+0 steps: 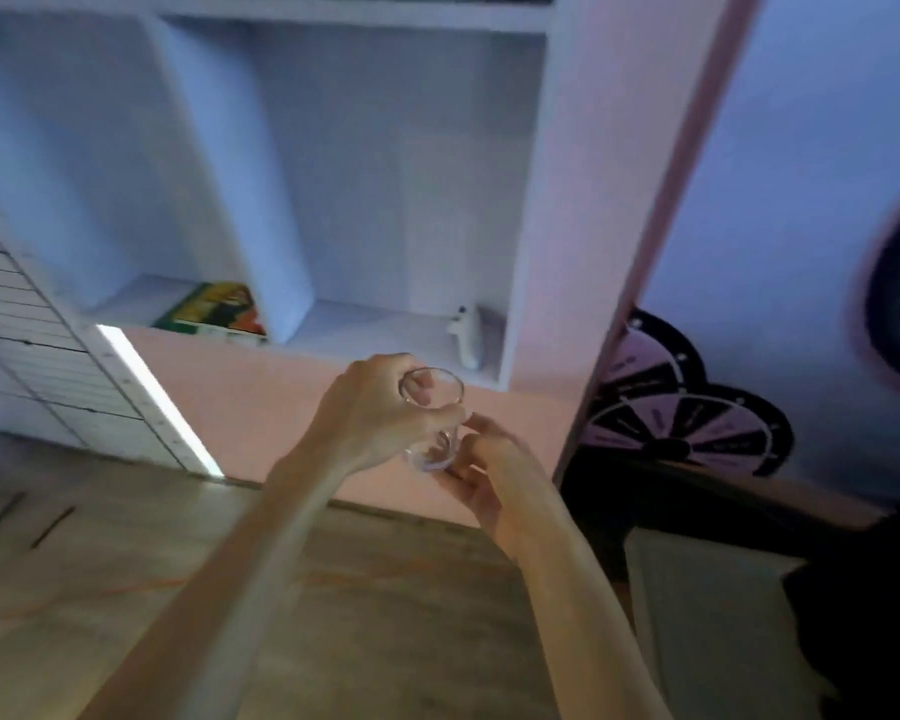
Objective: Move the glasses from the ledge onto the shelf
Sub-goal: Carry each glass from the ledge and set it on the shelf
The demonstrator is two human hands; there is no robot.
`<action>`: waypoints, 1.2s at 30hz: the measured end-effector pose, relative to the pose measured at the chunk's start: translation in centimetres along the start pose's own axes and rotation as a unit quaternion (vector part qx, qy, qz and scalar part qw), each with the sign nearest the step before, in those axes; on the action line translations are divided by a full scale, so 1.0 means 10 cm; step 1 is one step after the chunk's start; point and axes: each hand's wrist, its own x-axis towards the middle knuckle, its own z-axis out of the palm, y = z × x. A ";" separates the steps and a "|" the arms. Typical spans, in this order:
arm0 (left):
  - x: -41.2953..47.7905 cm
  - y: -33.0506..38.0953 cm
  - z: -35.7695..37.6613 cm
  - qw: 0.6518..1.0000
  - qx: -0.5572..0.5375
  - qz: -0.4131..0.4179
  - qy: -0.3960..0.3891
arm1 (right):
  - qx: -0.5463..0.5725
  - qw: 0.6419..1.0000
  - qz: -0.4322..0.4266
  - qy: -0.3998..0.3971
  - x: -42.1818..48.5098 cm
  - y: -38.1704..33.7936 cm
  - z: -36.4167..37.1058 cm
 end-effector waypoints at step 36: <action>1.55 -1.18 -5.02 0.942 0.025 0.001 0.334 | -0.191 0.912 -0.190 -0.309 1.51 -1.46 5.50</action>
